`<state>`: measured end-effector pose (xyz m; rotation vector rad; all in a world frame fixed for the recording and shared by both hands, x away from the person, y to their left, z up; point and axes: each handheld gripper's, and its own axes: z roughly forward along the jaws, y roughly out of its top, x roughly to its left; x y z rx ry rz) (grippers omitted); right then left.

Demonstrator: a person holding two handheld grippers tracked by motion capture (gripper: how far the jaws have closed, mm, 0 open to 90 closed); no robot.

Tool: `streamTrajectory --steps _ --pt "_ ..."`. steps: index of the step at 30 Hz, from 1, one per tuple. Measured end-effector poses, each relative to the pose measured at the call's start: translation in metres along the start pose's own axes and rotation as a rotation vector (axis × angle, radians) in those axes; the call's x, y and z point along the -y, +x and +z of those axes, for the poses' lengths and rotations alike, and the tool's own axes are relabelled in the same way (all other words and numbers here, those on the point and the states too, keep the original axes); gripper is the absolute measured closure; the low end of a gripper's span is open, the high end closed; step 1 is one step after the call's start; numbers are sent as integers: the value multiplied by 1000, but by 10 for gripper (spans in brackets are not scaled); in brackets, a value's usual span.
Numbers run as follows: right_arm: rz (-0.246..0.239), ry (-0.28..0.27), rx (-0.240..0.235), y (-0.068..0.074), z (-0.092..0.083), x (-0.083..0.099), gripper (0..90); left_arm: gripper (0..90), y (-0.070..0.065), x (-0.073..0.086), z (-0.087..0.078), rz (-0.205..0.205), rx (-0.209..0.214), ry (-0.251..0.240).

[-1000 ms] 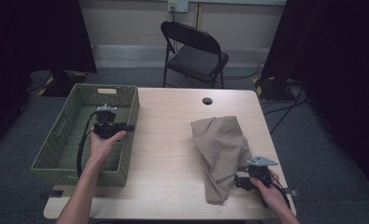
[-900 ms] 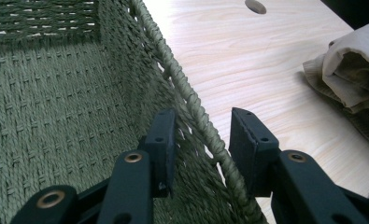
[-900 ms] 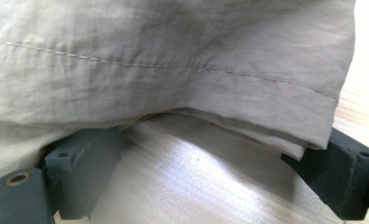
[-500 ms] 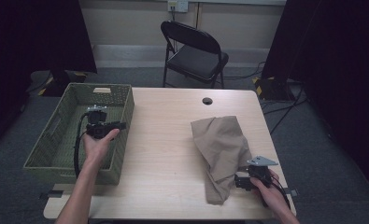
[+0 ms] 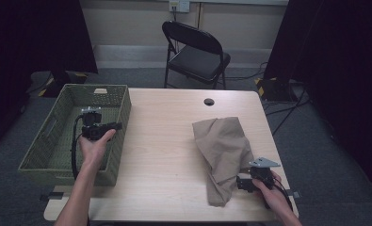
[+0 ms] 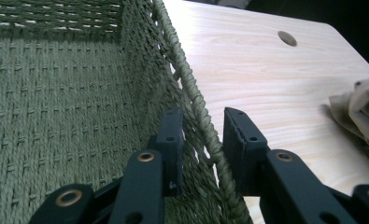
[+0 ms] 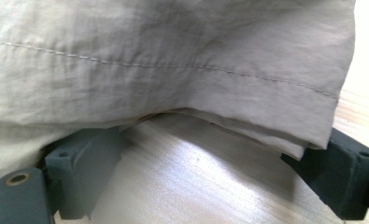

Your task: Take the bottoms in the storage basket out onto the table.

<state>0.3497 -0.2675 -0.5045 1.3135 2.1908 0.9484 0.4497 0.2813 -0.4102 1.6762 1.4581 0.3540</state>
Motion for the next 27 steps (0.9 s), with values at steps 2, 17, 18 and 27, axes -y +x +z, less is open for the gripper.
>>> streamTrajectory --steps 2,17,18,27 --pt "0 0 0 0 0 0 107 691 2 0 -1 5 7 7" --pt "0 0 0 0 0 0 107 703 0 4 -9 41 -19 8" --pt "0 0 0 0 0 0 107 702 1 4 -9 40 -16 10" --pt "0 0 0 0 0 0 107 640 4 3 -13 34 21 -30"
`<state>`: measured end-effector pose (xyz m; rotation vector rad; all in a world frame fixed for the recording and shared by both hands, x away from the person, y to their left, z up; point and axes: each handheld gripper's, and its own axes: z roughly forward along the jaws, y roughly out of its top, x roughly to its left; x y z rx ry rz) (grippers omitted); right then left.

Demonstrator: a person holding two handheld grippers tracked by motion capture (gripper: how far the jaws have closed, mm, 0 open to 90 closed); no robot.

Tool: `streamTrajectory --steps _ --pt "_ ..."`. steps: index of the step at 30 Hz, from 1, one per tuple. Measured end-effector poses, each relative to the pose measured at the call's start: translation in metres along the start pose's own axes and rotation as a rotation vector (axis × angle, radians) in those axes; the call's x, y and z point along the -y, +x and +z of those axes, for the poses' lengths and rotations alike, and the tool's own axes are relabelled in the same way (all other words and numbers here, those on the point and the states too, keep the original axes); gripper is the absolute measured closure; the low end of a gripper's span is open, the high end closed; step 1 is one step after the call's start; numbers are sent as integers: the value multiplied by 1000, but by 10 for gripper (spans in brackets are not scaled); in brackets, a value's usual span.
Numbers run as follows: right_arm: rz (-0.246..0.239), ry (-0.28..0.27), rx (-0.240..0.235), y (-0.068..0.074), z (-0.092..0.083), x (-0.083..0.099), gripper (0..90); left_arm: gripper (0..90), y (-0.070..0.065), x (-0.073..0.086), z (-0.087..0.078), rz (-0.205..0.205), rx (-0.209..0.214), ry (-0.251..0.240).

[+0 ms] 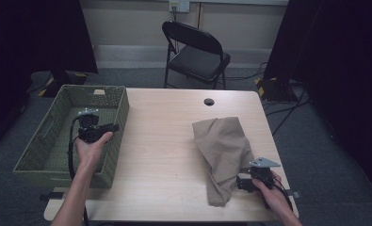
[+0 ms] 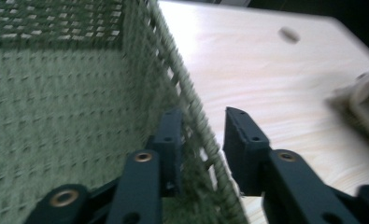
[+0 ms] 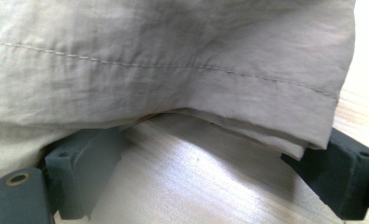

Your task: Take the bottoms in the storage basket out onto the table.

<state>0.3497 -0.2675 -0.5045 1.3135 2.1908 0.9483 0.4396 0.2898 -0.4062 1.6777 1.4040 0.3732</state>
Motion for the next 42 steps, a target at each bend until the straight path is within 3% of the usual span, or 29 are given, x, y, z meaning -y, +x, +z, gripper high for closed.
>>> streamTrajectory --steps 8,9,10,12,17,27,33,38,42 --pt "0 0 0 0 0 0 107 490 -10 -6 -5 38 3 -46" --pt "0 0 0 0 0 0 107 469 -12 -9 -7 73 -18 -40" --pt "0 0 0 0 0 0 107 454 -13 -10 -9 82 -21 -40" --pt "0 0 1 0 0 0 107 451 -14 -13 -13 69 10 -47" --pt "0 0 1 0 0 0 107 455 -31 -17 -18 132 15 -58" --pt "0 0 -1 0 0 0 107 460 -77 -20 -6 230 174 -56" --pt "-2 0 -2 0 0 0 107 434 -107 -17 12 306 242 -19" --pt "-5 0 -5 0 2 -1 106 414 -125 -14 32 318 300 6" --pt "-6 0 -6 1 4 -4 106 402 -148 -7 50 373 341 48"
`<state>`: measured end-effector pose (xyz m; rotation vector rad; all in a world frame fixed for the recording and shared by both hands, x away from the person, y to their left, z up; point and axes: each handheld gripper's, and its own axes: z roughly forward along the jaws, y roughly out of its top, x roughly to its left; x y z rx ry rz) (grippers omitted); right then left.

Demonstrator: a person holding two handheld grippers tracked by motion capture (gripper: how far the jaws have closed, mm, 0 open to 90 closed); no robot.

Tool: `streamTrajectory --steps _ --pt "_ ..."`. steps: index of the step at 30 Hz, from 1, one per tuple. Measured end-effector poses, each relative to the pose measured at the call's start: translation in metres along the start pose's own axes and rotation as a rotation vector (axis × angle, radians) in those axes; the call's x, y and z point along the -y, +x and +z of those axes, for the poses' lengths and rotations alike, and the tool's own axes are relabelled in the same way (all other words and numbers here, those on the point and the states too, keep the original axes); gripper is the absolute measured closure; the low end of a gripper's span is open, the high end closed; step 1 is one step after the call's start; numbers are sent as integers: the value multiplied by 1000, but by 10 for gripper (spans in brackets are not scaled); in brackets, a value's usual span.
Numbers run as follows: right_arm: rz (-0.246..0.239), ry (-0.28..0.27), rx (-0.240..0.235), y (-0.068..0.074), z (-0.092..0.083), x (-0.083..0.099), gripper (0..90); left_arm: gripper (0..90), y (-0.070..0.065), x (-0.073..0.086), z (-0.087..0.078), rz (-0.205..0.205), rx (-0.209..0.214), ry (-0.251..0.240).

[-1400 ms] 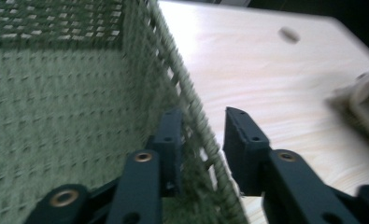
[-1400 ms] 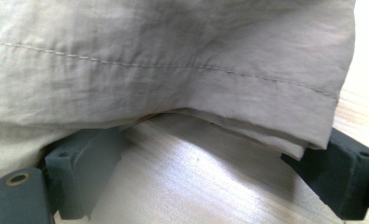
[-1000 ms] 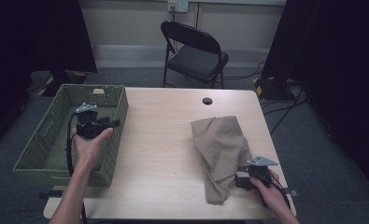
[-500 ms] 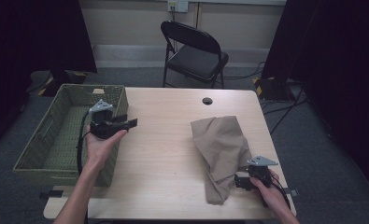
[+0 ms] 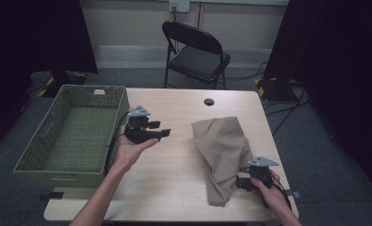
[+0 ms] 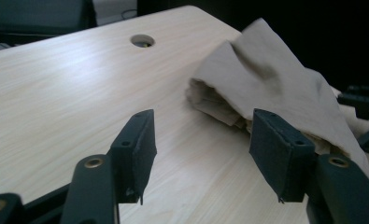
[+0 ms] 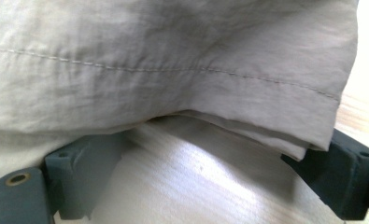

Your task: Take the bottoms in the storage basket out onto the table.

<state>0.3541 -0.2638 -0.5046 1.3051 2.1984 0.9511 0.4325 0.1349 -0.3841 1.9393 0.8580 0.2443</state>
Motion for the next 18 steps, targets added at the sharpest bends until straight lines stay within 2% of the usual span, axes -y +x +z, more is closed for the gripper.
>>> streamTrajectory --steps 5,7,9,11,14,18 --pt "-6 0 -7 2 3 -3 107 394 -26 4 27 47 43 39" --pt "-7 0 -8 2 3 -3 107 385 -36 6 38 59 84 52" --pt "-9 0 -9 2 4 -3 108 379 -44 6 45 73 96 64" --pt "-13 0 -14 2 4 -4 107 369 -53 8 54 80 126 73" --pt "-26 -2 -25 5 6 -6 108 357 -61 12 65 97 146 92" --pt "-44 -1 -42 10 10 -10 107 329 -65 16 74 87 170 97"
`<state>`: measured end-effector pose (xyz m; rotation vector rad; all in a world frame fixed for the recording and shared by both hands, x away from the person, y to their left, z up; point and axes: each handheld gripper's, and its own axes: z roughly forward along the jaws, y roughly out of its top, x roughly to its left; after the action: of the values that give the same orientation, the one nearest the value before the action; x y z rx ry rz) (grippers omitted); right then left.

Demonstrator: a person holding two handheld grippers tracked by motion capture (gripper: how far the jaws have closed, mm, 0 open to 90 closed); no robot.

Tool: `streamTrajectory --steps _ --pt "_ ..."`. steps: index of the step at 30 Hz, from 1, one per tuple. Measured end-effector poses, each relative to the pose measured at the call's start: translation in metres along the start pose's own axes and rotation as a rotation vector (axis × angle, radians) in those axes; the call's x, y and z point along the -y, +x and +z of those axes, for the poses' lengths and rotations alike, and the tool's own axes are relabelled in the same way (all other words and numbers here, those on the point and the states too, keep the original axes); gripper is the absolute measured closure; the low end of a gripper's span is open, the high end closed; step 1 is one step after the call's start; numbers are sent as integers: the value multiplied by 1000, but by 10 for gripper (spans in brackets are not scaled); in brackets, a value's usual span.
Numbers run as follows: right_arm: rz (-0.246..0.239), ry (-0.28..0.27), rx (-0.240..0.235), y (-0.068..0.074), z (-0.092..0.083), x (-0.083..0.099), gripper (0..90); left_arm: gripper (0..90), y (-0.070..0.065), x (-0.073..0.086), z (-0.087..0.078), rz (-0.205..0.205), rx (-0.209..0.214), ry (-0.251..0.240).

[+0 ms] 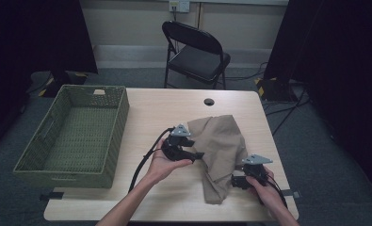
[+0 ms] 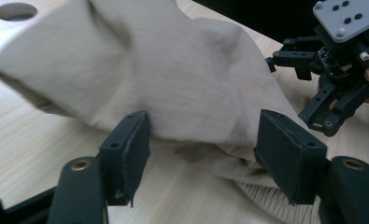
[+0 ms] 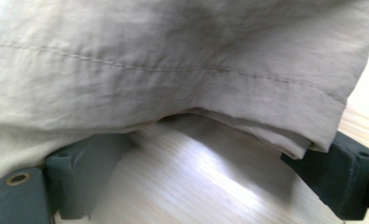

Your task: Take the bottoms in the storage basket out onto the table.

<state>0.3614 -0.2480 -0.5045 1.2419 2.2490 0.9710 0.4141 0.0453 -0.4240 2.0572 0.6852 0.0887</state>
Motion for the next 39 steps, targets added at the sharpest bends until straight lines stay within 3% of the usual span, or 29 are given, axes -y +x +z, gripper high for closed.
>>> streamTrajectory --steps 6,11,13,14,16,18,20,24,27,30,33,35,37,39 --pt "-5 0 -8 4 4 -4 107 311 -1 7 15 -20 32 8" --pt "-19 0 -23 11 14 -13 108 322 -2 17 30 -13 17 70" --pt "-32 -1 -39 14 18 -17 108 426 -1 21 30 0 24 65" --pt "-34 0 -41 16 20 -19 108 536 -1 23 30 11 28 50" --pt "-44 0 -50 18 23 -22 111 716 -3 25 30 65 -30 80" --pt "-63 -6 -69 22 27 -26 134 829 1 25 26 61 -16 87" --pt "-69 -6 -72 25 30 -29 137 859 7 25 19 34 -8 75" --pt "-77 -7 -78 33 34 -38 186 865 18 24 0 7 -9 62" --pt "-101 -11 -92 39 37 -44 191 865 26 29 -20 -34 3 29" --pt "-106 -21 -134 45 38 -52 192 865 30 39 -37 -18 -45 36" --pt "-101 -53 -169 50 38 -57 199 865 37 44 -47 -55 -51 10" --pt "-80 -58 -196 53 34 -59 229 865 40 46 -49 -63 -61 8" --pt "-101 -66 -201 55 25 -59 241 864 42 49 -50 -67 -67 12" --pt "-91 -88 -233 57 11 -57 247 863 46 54 -49 -83 -74 26"
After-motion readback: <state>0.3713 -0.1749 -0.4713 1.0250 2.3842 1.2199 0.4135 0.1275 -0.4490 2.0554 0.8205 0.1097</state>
